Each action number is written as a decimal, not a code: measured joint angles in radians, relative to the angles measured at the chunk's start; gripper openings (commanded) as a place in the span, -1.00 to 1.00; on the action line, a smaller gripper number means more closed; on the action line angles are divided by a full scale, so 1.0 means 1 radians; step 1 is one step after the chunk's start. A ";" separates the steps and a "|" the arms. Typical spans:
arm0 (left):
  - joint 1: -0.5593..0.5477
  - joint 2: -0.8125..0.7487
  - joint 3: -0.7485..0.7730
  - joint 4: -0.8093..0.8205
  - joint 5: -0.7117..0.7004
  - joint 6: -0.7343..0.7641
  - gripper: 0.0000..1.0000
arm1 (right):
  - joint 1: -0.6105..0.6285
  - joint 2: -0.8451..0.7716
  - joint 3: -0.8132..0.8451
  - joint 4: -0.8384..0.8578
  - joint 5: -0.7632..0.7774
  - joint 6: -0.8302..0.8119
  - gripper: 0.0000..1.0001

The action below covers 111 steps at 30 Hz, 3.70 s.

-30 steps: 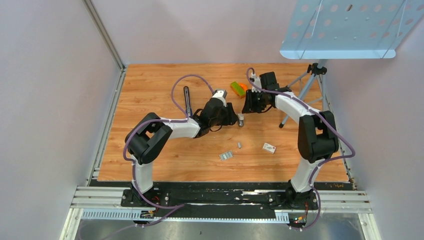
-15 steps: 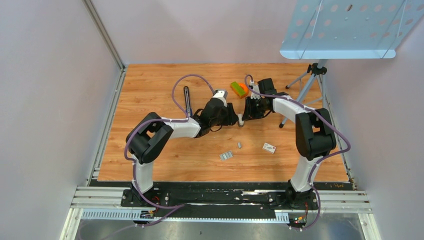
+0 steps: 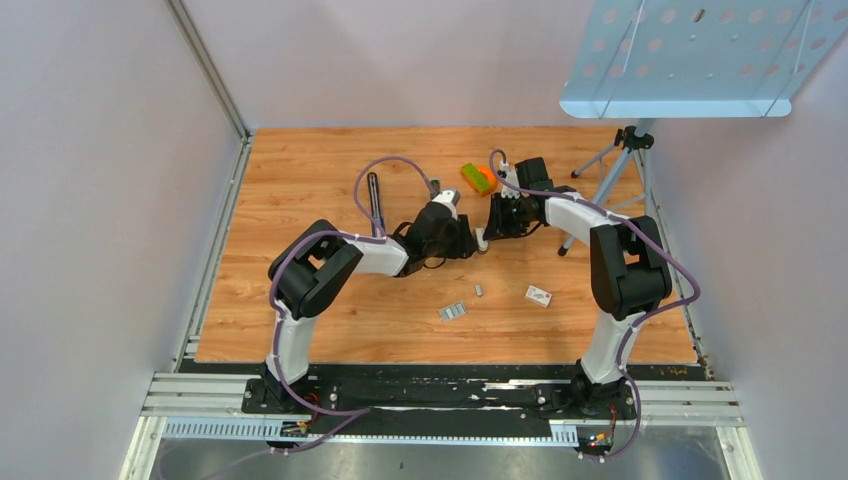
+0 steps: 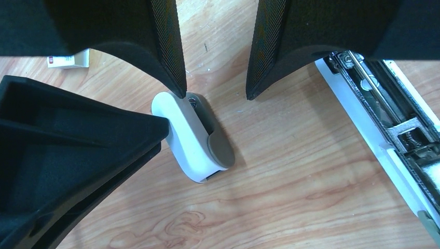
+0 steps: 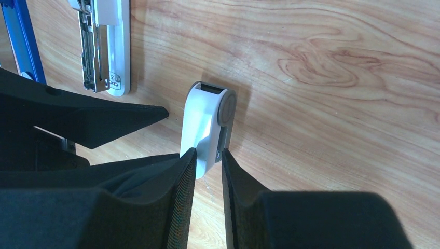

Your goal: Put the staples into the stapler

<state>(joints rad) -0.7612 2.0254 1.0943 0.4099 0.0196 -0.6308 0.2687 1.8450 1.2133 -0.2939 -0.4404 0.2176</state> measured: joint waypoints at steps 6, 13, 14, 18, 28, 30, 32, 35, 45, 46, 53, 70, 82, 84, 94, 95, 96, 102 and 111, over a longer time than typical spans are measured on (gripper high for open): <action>0.000 0.002 0.005 -0.001 0.011 0.006 -0.02 | 0.001 0.000 0.008 -0.013 0.004 0.000 -0.46; 0.000 -0.116 -0.003 -0.084 -0.013 0.034 0.02 | 0.004 -0.051 0.047 -0.094 0.032 -0.001 -0.35; 0.000 -0.151 -0.010 -0.098 -0.022 0.039 0.02 | 0.006 -0.066 0.047 -0.098 0.034 -0.001 -0.34; 0.000 -0.286 -0.042 -0.132 -0.050 0.056 0.05 | 0.027 -0.135 0.042 -0.114 0.053 -0.001 -0.31; 0.000 -0.493 -0.201 -0.277 -0.089 0.074 0.10 | 0.172 -0.223 -0.091 -0.139 0.166 0.011 -0.30; 0.000 -0.520 -0.227 -0.305 -0.090 0.074 0.10 | 0.223 -0.227 -0.111 -0.148 0.202 0.019 -0.30; 0.000 -0.547 -0.254 -0.330 -0.091 0.074 0.10 | 0.266 -0.227 -0.120 -0.156 0.239 0.026 -0.30; 0.002 -0.597 -0.299 -0.353 -0.092 0.071 0.10 | 0.323 -0.226 -0.124 -0.173 0.298 0.036 -0.29; 0.034 -0.777 -0.407 -0.394 -0.151 0.061 0.16 | 0.410 -0.186 -0.131 -0.196 0.426 0.086 -0.30; 0.040 -0.789 -0.414 -0.398 -0.157 0.058 0.17 | 0.412 -0.181 -0.135 -0.197 0.434 0.090 -0.30; 0.053 -0.834 -0.434 -0.406 -0.185 0.054 0.18 | 0.416 -0.164 -0.149 -0.200 0.467 0.105 -0.30; 0.061 -0.843 -0.454 -0.423 -0.203 0.054 0.18 | 0.417 -0.135 -0.164 -0.197 0.468 0.131 -0.38; 0.066 -0.856 -0.464 -0.423 -0.207 0.053 0.19 | 0.417 -0.130 -0.168 -0.192 0.472 0.132 -0.56; 0.067 -0.857 -0.466 -0.423 -0.206 0.051 0.19 | 0.420 -0.130 -0.168 -0.190 0.472 0.131 -0.58; 0.193 -0.857 -0.493 -0.420 -0.074 -0.013 0.19 | 0.424 -0.127 -0.158 -0.189 0.472 0.131 -0.61; 0.205 -0.857 -0.497 -0.420 -0.059 -0.017 0.20 | 0.424 -0.126 -0.154 -0.189 0.473 0.132 -0.62; 0.216 -0.858 -0.500 -0.420 -0.042 -0.025 0.20 | 0.424 -0.126 -0.146 -0.193 0.473 0.132 -0.61; 0.245 -0.900 -0.502 -0.436 0.025 -0.031 0.21 | 0.426 -0.106 -0.037 -0.192 0.494 0.144 -0.61; 0.270 -0.941 -0.536 -0.451 0.085 -0.031 0.21 | 0.427 -0.002 0.142 -0.141 0.539 0.187 -0.61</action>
<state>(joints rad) -0.4915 1.0847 0.5579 -0.0414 0.1051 -0.6617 0.6960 1.8431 1.3556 -0.4347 0.0982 0.4049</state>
